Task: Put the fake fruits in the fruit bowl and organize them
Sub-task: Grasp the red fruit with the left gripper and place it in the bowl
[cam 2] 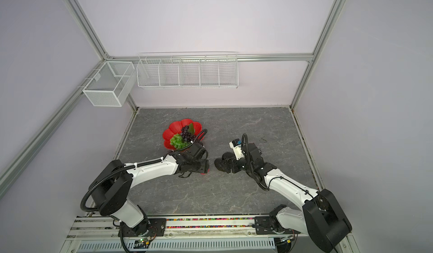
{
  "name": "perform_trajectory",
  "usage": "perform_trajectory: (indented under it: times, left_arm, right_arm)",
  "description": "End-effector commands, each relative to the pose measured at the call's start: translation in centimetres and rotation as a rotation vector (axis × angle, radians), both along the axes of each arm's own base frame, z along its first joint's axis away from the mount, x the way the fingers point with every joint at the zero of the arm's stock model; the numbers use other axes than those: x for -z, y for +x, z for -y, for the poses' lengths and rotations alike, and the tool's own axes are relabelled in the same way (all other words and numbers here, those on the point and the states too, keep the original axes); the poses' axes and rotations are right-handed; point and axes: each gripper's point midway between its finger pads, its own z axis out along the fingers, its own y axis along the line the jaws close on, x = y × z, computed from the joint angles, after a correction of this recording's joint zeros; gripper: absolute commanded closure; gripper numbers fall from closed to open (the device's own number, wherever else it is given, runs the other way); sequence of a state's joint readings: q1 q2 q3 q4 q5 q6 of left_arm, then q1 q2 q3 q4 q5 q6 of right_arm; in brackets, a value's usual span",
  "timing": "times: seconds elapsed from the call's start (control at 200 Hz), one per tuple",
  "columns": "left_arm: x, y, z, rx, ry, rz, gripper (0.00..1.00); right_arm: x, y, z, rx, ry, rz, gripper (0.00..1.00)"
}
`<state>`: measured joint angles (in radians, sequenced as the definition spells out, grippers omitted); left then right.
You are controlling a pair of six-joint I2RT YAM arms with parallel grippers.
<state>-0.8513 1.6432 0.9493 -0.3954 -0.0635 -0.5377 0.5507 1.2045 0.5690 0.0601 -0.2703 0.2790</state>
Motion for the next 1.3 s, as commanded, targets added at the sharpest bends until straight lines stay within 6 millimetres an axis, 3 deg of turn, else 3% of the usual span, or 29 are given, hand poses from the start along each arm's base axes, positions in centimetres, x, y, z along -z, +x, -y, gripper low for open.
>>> perform_trajectory:
  times: [0.0,0.24,0.525,0.625,0.855,0.98,1.125,1.295]
  left_arm:
    - [0.6,0.0,0.4,0.011,0.005,-0.02,0.32]
    - [1.2,0.0,0.2,-0.021,-0.02,-0.01,0.4]
    - [-3.3,1.1,-1.6,-0.088,-0.026,0.118,0.47]
    - [-5.9,2.9,-2.3,-0.104,-0.041,0.19,0.47]
    - [-10.1,10.7,-5.5,-0.195,-0.036,0.308,0.49]
    - [-8.9,14.3,-7.0,-0.231,0.044,0.309,0.49]
    - [-6.8,17.4,-7.3,-0.235,0.049,0.236,0.48]
    - [-5.1,18.3,-8.3,-0.242,0.128,0.197,0.47]
  right_arm:
    - [-0.1,-0.2,0.1,-0.012,-0.014,0.018,0.12]
    - [-0.8,0.4,0.3,-0.009,-0.038,0.037,0.12]
    - [-2.1,3.3,-1.0,0.005,-0.005,0.033,0.12]
    - [-2.8,3.9,-1.6,0.011,0.032,0.031,0.12]
    - [-3.2,3.8,-2.1,0.013,0.058,0.016,0.12]
    - [-2.9,3.4,-2.2,0.011,0.06,0.006,0.12]
    - [-2.2,3.3,-1.8,0.021,0.035,0.005,0.12]
    - [-2.4,3.4,-1.8,0.027,0.042,0.017,0.12]
